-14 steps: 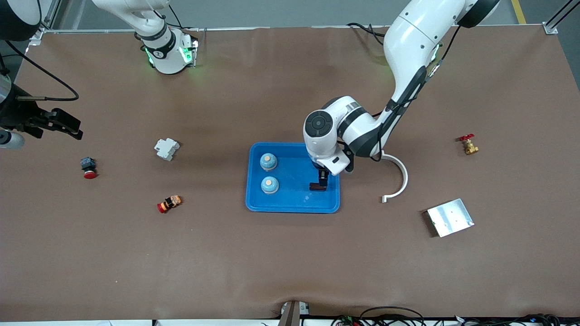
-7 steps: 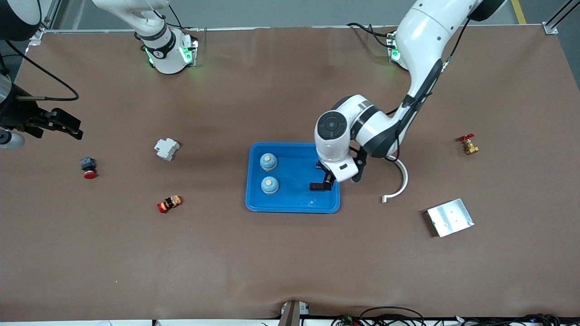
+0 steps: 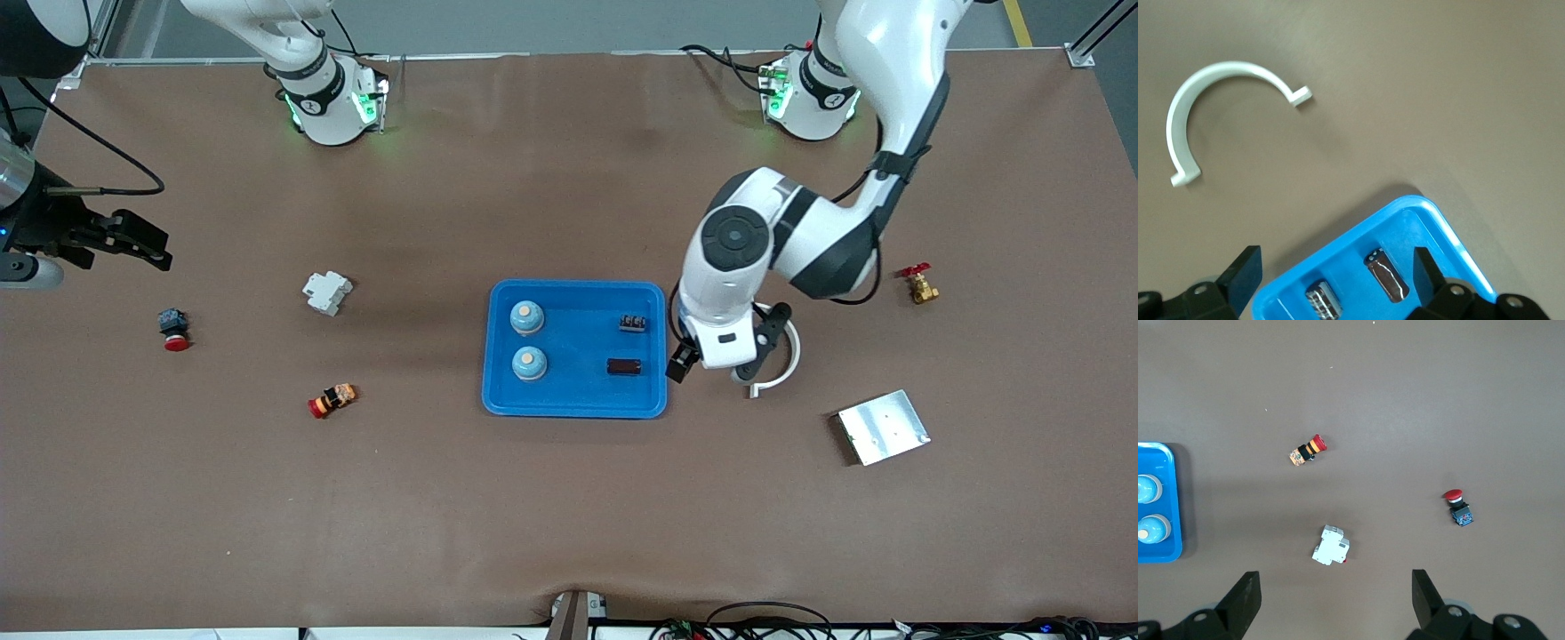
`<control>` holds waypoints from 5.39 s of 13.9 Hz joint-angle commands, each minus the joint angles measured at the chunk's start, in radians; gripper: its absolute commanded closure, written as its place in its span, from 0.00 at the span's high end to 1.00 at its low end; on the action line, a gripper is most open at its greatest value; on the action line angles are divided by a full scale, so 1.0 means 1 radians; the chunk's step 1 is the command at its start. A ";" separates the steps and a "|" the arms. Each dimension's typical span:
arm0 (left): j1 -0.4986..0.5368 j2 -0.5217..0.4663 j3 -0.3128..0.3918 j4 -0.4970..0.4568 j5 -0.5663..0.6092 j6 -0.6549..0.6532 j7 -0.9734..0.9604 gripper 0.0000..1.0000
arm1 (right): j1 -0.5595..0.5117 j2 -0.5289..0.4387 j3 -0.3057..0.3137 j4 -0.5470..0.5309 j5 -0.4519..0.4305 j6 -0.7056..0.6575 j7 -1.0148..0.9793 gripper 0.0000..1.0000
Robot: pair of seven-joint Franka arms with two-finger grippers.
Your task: Place electrolytic capacitor and blue bell in tray
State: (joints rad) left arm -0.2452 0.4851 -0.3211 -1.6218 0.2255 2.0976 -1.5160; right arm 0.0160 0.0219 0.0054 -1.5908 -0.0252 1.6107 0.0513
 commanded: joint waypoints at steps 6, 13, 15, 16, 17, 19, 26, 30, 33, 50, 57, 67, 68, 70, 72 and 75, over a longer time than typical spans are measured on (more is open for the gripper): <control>0.134 -0.074 0.005 0.003 -0.041 -0.037 0.872 1.00 | -0.025 -0.028 0.007 -0.017 0.002 -0.005 -0.013 1.00; 0.294 -0.128 -0.003 -0.006 -0.032 -0.045 1.184 1.00 | -0.024 -0.028 0.007 -0.015 0.001 -0.006 -0.011 1.00; 0.307 -0.128 -0.001 -0.003 -0.032 -0.044 1.203 1.00 | -0.024 -0.027 0.007 -0.015 0.001 -0.006 -0.010 1.00; 0.310 -0.128 -0.001 -0.001 -0.032 -0.041 1.208 1.00 | -0.024 -0.027 0.007 -0.015 0.002 -0.006 -0.010 1.00; 0.314 -0.128 -0.001 -0.001 -0.032 -0.038 1.206 1.00 | -0.025 -0.027 0.007 -0.014 0.002 -0.008 -0.010 1.00; 0.320 -0.137 -0.001 -0.004 -0.031 -0.037 1.208 1.00 | -0.027 -0.025 0.007 -0.012 0.001 -0.009 -0.010 1.00; 0.322 -0.221 0.033 -0.010 -0.081 -0.083 1.310 1.00 | -0.027 -0.025 0.007 -0.012 0.002 -0.009 -0.011 1.00; 0.213 -0.308 0.200 -0.010 -0.194 -0.151 1.431 1.00 | -0.028 -0.025 0.007 -0.012 0.002 -0.014 -0.011 1.00; 0.182 -0.358 0.276 -0.007 -0.236 -0.220 1.519 1.00 | -0.028 -0.027 0.007 -0.012 0.002 -0.017 -0.011 1.00; 0.153 -0.488 0.306 0.011 -0.258 -0.473 1.507 1.00 | -0.022 -0.025 0.008 -0.003 0.002 -0.018 -0.010 1.00; 0.156 -0.502 0.301 0.011 -0.207 -0.462 1.519 1.00 | -0.025 -0.025 0.007 0.000 0.001 -0.029 -0.011 1.00; 0.159 -0.497 0.295 0.013 -0.218 -0.436 1.507 1.00 | -0.024 -0.023 0.007 0.022 0.001 -0.052 -0.013 1.00; 0.158 -0.493 0.295 0.013 -0.215 -0.436 1.507 1.00 | -0.024 -0.023 0.007 0.022 0.001 -0.051 -0.014 1.00; 0.158 -0.488 0.295 0.013 -0.216 -0.423 1.507 1.00 | -0.025 -0.023 0.008 0.022 0.001 -0.048 -0.014 1.00; 0.158 -0.488 0.295 0.013 -0.218 -0.416 1.505 1.00 | -0.022 -0.023 0.007 0.022 0.001 -0.046 -0.014 1.00; 0.156 -0.487 0.295 0.013 -0.218 -0.413 1.504 1.00 | -0.027 -0.023 0.007 0.020 0.001 -0.045 -0.014 1.00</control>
State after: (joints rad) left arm -0.0798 -0.0013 -0.0291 -1.6116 0.0001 1.6745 -0.0043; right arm 0.0092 0.0126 0.0008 -1.5679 -0.0252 1.5675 0.0505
